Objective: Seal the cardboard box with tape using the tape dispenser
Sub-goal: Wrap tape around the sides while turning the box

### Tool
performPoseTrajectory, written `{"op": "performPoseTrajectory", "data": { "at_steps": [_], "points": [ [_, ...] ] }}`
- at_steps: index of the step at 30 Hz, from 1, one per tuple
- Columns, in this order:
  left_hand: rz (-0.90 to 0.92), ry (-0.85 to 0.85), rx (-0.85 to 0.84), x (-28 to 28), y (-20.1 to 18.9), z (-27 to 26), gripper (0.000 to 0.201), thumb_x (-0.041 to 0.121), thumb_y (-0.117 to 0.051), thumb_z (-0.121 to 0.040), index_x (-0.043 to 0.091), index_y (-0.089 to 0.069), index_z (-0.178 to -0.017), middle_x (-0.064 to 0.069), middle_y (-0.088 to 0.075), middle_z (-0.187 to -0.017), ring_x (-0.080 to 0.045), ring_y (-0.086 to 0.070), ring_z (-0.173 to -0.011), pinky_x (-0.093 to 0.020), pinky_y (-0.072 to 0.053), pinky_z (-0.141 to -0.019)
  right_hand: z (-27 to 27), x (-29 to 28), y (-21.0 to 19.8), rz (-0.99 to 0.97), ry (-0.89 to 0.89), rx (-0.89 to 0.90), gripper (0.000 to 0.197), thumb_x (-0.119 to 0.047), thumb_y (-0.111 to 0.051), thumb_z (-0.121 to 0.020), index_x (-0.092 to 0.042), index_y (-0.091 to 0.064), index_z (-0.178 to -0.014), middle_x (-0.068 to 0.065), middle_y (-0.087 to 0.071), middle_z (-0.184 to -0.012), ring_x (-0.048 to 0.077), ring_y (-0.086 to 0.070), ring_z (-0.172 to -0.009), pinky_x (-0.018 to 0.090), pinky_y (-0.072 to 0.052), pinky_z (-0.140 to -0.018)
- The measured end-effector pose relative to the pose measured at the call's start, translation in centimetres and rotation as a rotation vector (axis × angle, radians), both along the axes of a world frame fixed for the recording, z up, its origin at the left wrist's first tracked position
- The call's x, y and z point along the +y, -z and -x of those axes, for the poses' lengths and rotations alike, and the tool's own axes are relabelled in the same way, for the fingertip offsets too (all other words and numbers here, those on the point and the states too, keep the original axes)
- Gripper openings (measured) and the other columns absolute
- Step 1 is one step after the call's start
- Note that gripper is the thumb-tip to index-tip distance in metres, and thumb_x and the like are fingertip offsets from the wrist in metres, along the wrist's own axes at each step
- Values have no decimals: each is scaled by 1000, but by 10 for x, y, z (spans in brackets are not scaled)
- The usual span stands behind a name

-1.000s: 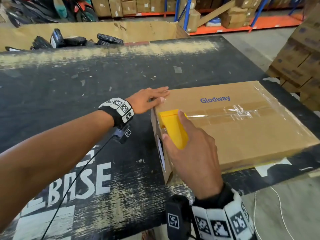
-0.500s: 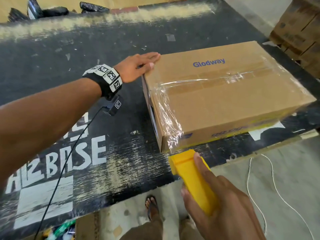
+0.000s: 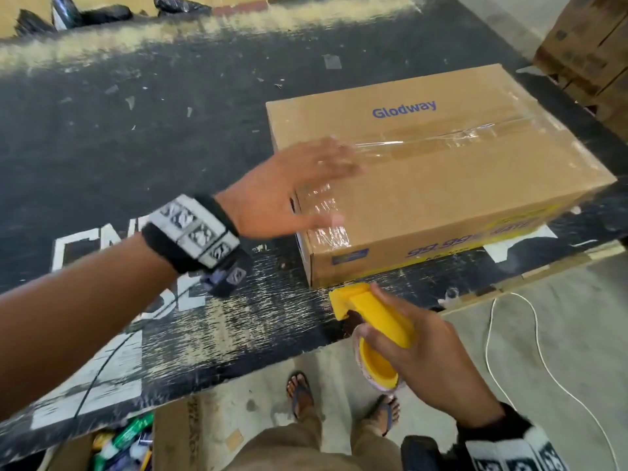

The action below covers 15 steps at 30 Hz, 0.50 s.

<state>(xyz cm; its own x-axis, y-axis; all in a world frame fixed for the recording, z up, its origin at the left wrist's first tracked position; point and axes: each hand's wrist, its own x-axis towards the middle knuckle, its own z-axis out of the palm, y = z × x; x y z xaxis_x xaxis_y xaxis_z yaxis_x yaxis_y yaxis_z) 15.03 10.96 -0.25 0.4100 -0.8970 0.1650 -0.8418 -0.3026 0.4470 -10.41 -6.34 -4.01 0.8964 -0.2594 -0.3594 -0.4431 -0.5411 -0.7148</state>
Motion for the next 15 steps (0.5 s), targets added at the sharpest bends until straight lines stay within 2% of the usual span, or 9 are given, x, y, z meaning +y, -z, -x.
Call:
{"op": "performPoseTrajectory", "data": {
  "at_steps": [2, 4, 6, 8, 11, 13, 15],
  "points": [
    [-99, 64, -64, 2, 12, 25, 74, 68, -57, -88, 42, -35, -153, 7, -20, -169, -11, -8, -158, -51, -12, -127, 1, -7, 0, -18, 0, -66, 68, -62, -70, -79, -52, -49, -143, -24, -66, -128, -4, -62, -109, 24, -53, -89],
    [-134, 61, -128, 2, 21, 32, 72, 64, -56, -91, 39, -34, -155, 5, -18, -170, -12, -6, -158, -55, -11, -125, 4, -12, -4, -64, 1, -134, 68, -62, -72, -77, -52, -51, -141, -34, -61, -132, -12, -58, -117, 21, -51, -93],
    [-133, 46, -124, 0, 20, 32, 71, 61, -58, -90, 39, -37, -154, 4, -21, -169, -13, -9, -158, -54, -13, -125, 8, -18, -11, -127, 6, -187, 68, -55, -76, -76, -53, -52, -140, -42, -59, -128, -16, -56, -118, 14, -49, -92],
    [-121, 25, -77, -3, 15, 33, 72, 62, -63, -86, 39, -43, -151, 3, -28, -167, -13, -16, -157, -51, -16, -125, 15, -28, -20, -156, 11, -244, 70, -36, -81, -79, -52, -52, -141, -39, -60, -130, -12, -58, -118, 12, -49, -93],
    [-118, -58, -37, -15, 6, 40, 73, 69, -64, -81, 41, -48, -146, 5, -36, -160, -12, -29, -150, -45, -24, -123, 26, -50, -33, -173, 60, -365, 72, -14, -78, -83, -47, -53, -141, -32, -60, -136, -5, -58, -124, 16, -48, -99],
    [-88, -114, -7, -30, 2, 49, 69, 66, -63, -83, 39, -50, -145, 4, -41, -155, -13, -33, -147, -44, -27, -122, 31, -70, -43, -209, 122, -449, 68, -9, -75, -86, -43, -54, -141, -30, -60, -138, -3, -58, -127, 18, -48, -101],
    [-32, -132, 2, -53, 1, 59, 64, 62, -63, -85, 36, -53, -143, 4, -46, -151, -14, -34, -147, -45, -28, -121, 34, -94, -53, -228, 185, -525, 64, -14, -72, -87, -42, -54, -142, -22, -62, -139, 2, -60, -126, 25, -49, -103]
  ]
}}
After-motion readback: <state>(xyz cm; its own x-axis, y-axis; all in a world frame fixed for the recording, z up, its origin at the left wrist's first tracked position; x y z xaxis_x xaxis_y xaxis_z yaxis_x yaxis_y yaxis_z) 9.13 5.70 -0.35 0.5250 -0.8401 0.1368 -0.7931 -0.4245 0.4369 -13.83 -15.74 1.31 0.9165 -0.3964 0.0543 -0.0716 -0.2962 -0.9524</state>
